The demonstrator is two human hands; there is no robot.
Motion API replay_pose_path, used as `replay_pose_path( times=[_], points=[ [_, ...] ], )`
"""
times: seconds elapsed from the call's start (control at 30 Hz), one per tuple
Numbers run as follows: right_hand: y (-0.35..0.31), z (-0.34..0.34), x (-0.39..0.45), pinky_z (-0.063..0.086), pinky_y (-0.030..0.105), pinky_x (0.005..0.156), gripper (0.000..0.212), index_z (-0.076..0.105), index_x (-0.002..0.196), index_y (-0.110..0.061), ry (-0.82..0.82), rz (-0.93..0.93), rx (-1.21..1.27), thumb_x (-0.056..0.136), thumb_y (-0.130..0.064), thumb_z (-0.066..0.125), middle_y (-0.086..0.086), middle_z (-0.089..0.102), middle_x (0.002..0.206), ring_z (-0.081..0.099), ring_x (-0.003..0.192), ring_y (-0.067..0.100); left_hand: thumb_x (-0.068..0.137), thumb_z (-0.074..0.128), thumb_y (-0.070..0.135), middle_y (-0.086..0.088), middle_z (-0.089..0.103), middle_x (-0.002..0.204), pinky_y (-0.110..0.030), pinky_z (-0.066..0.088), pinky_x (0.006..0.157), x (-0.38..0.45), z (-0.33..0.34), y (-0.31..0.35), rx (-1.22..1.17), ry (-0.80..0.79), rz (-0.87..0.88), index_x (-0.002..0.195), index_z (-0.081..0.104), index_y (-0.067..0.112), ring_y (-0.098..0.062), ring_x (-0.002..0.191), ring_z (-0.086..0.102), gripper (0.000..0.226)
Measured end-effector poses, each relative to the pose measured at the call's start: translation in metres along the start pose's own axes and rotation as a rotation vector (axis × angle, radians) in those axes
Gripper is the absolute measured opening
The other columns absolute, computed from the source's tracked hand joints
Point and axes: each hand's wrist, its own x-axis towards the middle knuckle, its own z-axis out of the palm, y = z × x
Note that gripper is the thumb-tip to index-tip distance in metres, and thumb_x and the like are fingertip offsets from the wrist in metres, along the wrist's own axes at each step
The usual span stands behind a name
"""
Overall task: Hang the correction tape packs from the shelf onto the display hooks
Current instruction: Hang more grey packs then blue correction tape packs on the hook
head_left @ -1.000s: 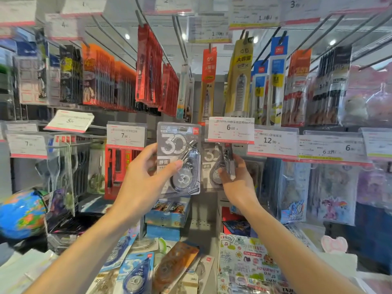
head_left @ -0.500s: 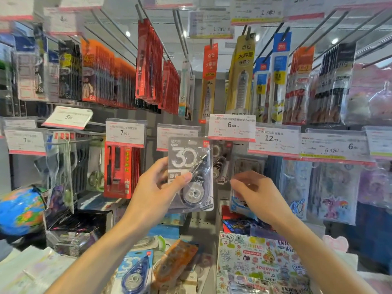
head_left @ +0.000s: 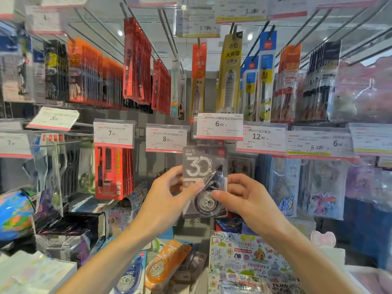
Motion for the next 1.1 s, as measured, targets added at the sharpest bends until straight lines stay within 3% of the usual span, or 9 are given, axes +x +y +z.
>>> replay_pose_path(
  times=[0.13,0.3,0.43,0.73,0.83,1.1],
  points=[
    [0.003,-0.021,-0.009,0.059,0.033,0.084,0.042,0.066,0.114,-0.026,0.037,-0.019,-0.022,0.081,-0.044,0.085,-0.001,0.082,0.102,0.080,0.093,0.019,0.095,0.072,0.031,0.016,0.075,0.100,-0.036,0.062,0.085,0.014,-0.008,0.012,-0.011,0.027,-0.003,0.119,0.065,0.041,-0.013,0.094,0.073,0.027],
    [-0.001,-0.035,-0.015,0.059,0.018,0.081,0.030,0.070,0.101,-0.035,0.076,-0.077,-0.001,0.077,-0.047,0.082,0.000,0.082,0.100,0.079,0.093,0.018,0.098,0.068,0.030,0.023,0.071,0.101,-0.022,0.060,0.073,0.033,-0.014,0.045,0.041,0.034,0.114,0.114,0.063,0.038,-0.009,0.093,0.073,0.018],
    [-0.005,-0.034,-0.014,0.057,0.014,0.078,0.021,0.069,0.101,-0.042,0.066,-0.109,-0.022,0.085,-0.046,0.083,-0.005,0.082,0.102,0.079,0.093,0.012,0.098,0.068,0.025,0.014,0.077,0.096,-0.017,0.057,0.065,0.041,-0.019,0.063,0.057,0.070,0.174,0.112,0.064,0.032,-0.007,0.081,0.075,0.016],
    [-0.011,-0.021,-0.004,0.058,0.015,0.081,0.047,0.065,0.117,-0.028,0.058,-0.118,-0.015,0.081,-0.052,0.084,-0.005,0.082,0.105,0.079,0.097,0.012,0.099,0.067,0.019,0.005,0.078,0.093,-0.020,0.058,0.063,0.039,-0.026,0.070,0.041,0.062,0.194,0.112,0.065,0.027,-0.009,0.075,0.074,0.016],
    [-0.014,-0.020,0.000,0.060,0.026,0.082,0.055,0.062,0.120,-0.023,0.068,-0.120,-0.012,0.078,-0.053,0.080,-0.006,0.083,0.106,0.079,0.098,0.013,0.099,0.067,0.018,0.001,0.079,0.093,-0.022,0.058,0.063,0.040,-0.026,0.071,0.043,0.065,0.187,0.113,0.065,0.026,-0.009,0.075,0.074,0.017],
    [-0.011,-0.017,0.003,0.059,0.036,0.087,0.048,0.060,0.122,-0.025,0.064,-0.119,-0.022,0.085,-0.050,0.080,-0.004,0.083,0.105,0.080,0.095,0.015,0.099,0.066,0.016,0.002,0.079,0.093,-0.020,0.057,0.062,0.037,-0.025,0.068,0.037,0.039,0.158,0.115,0.064,0.025,-0.009,0.074,0.074,0.018]
  ],
)
